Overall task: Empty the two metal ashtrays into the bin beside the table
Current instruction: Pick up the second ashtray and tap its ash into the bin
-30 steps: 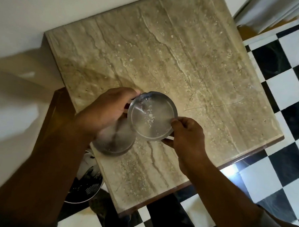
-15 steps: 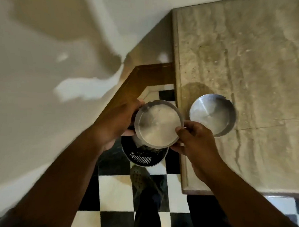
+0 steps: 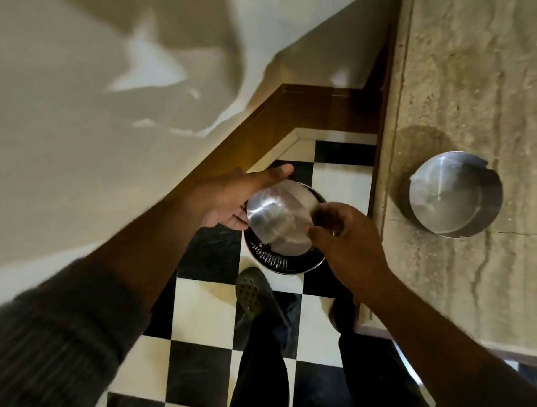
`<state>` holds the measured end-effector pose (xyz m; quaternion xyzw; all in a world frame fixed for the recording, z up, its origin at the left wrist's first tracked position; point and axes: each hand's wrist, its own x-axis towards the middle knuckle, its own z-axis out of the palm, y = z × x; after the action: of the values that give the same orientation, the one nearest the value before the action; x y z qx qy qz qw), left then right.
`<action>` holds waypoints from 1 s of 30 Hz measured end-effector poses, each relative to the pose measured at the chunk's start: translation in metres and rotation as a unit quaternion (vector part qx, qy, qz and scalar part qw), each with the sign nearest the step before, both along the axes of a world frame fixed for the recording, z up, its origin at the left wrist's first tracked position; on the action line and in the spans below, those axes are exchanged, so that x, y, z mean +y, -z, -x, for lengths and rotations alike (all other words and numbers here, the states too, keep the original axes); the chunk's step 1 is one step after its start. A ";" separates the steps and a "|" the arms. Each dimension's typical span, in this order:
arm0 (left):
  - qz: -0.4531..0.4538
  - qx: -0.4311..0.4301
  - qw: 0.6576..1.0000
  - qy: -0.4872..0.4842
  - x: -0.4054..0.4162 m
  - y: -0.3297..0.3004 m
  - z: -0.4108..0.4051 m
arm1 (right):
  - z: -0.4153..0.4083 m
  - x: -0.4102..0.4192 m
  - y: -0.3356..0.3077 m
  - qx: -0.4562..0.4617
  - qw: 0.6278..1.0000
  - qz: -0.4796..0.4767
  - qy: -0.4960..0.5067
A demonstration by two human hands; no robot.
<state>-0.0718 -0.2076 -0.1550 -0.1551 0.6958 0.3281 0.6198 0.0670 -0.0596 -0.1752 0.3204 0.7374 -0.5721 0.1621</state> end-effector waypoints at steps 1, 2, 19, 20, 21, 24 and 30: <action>-0.012 -0.013 0.999 0.035 0.003 0.000 0.003 | 0.000 -0.001 -0.001 0.037 0.996 -0.064 -0.055; -0.025 -0.022 0.997 0.073 0.006 -0.001 0.006 | -0.001 -0.003 0.000 0.073 0.986 -0.114 -0.102; -0.083 0.428 0.814 0.384 -0.039 0.028 -0.041 | -0.003 0.042 -0.069 0.267 0.890 -0.301 -0.216; -0.090 0.450 0.811 0.363 -0.040 0.027 -0.041 | -0.001 0.044 -0.077 0.278 0.880 -0.315 -0.222; -0.100 0.467 0.809 0.342 -0.038 0.026 -0.042 | -0.002 0.041 -0.076 0.270 0.870 -0.325 -0.254; -0.113 0.498 0.802 0.311 -0.022 0.031 -0.055 | -0.018 0.029 -0.036 0.168 0.789 -0.306 -0.506; -0.150 0.485 0.796 0.328 -0.017 0.056 -0.062 | -0.011 0.048 -0.034 0.207 0.838 -0.326 -0.385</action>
<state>-0.0099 -0.2249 -0.2107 0.3568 0.8567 0.2376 0.2868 0.0784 -0.0116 -0.1415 -0.0813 0.9616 -0.2426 0.0990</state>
